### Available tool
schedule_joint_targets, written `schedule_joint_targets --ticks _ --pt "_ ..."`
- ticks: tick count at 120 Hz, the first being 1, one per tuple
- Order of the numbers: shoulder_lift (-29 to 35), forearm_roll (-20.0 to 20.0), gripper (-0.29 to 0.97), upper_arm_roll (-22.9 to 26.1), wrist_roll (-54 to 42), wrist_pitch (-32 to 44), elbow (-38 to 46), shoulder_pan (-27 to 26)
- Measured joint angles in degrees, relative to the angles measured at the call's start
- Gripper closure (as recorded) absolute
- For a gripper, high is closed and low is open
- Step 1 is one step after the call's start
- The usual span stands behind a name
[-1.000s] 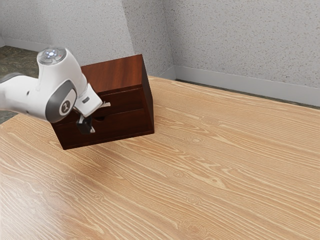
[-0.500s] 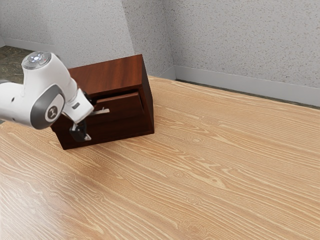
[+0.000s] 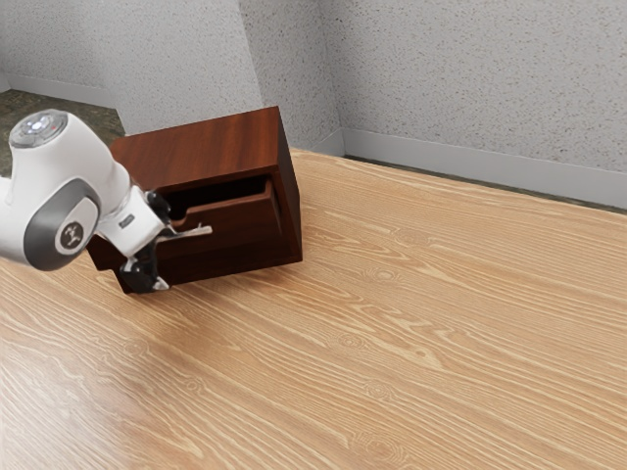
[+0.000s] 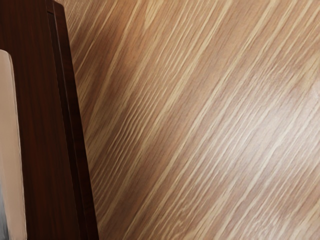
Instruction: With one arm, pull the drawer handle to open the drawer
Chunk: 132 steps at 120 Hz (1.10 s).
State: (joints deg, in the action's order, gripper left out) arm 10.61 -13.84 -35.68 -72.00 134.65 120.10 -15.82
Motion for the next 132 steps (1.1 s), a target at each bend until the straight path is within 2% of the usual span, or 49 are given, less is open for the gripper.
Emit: schedule_joint_targets --ticks 64,94,116,132 --pt "10.1 -3.3 0.06 0.3 -0.2 -1.1 6.8 -0.9" --pt "13.8 -4.5 0.01 1.1 -0.2 -1.9 9.9 -0.9" --pt "16.5 -7.1 0.03 3.6 0.0 -2.4 12.1 0.0" --pt "19.0 -9.1 0.05 6.1 0.3 -3.0 13.9 2.6"
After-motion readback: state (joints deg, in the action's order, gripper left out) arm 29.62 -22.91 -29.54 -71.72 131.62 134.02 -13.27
